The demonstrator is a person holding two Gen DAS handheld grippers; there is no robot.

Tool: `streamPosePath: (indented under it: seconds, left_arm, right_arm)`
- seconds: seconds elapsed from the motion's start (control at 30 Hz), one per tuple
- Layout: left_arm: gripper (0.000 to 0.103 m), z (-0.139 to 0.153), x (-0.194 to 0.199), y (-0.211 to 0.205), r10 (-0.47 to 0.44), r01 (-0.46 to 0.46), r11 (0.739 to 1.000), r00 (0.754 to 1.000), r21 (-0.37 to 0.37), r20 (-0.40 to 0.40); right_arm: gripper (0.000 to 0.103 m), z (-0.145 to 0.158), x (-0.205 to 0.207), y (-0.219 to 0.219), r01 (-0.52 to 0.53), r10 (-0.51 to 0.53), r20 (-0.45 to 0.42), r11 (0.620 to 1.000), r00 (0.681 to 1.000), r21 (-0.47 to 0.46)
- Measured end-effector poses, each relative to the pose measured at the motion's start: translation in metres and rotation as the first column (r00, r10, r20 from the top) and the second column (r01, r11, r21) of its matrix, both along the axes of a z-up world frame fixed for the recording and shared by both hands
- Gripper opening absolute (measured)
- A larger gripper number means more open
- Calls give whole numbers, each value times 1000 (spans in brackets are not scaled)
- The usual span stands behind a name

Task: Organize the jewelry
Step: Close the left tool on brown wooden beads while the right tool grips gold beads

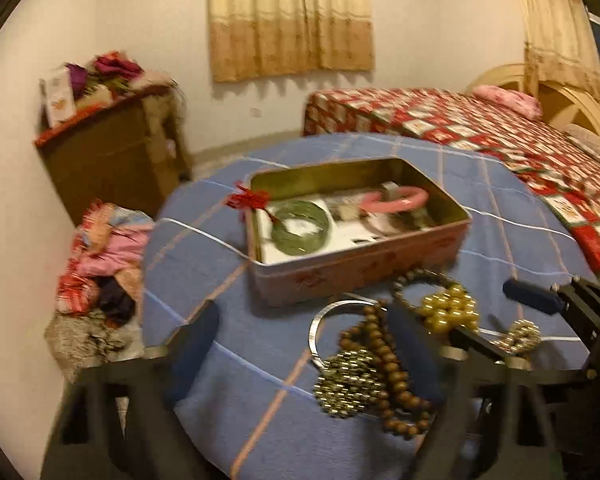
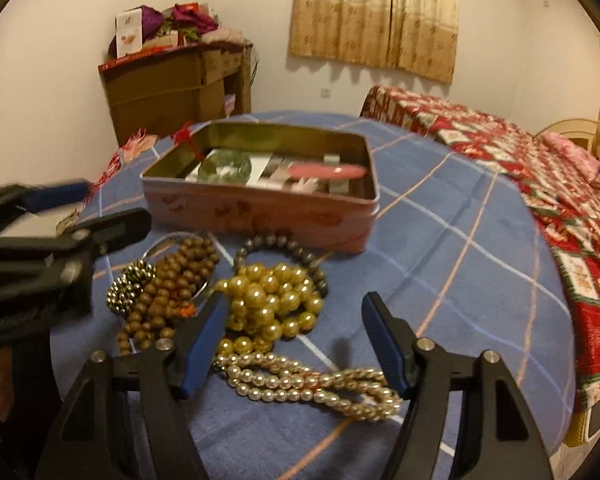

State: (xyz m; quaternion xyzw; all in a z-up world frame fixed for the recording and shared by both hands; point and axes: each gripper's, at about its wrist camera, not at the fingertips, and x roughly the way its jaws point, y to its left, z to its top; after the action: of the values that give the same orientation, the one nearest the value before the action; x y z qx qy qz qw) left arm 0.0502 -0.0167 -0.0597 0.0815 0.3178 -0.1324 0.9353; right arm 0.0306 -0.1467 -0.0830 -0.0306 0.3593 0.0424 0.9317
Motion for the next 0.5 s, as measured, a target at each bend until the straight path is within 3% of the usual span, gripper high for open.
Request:
streamPosePath:
  seconds: [0.03,0.07,0.1,0.4,0.5]
  left_arm:
    - [88,-1,0,1,-13,13,1000,1000,-10,-7]
    - [88,-3,1,0,-30,30,999,999,-22,-25]
    - [88,-5,1,-1,-39,38,999,999,-26,-37]
    - [88,-16,-4,-36,-127,129,990,991,55,-36]
    - [73,-26,0,-45,-144,151,984,987,90,-72]
  right_arm:
    - [48,-3,1,0,-14,14,-15,1000,1000,9]
    - [24,-5,2,-2,-24,25,-33,999,999,30]
    - [15,-7,3,-3,-33,35,-49,998,998,54]
    - [13,5,-11,-24,70,-71,27,997,997,28]
    - [13,5,-10,-26,81,-81,33,997,996,17]
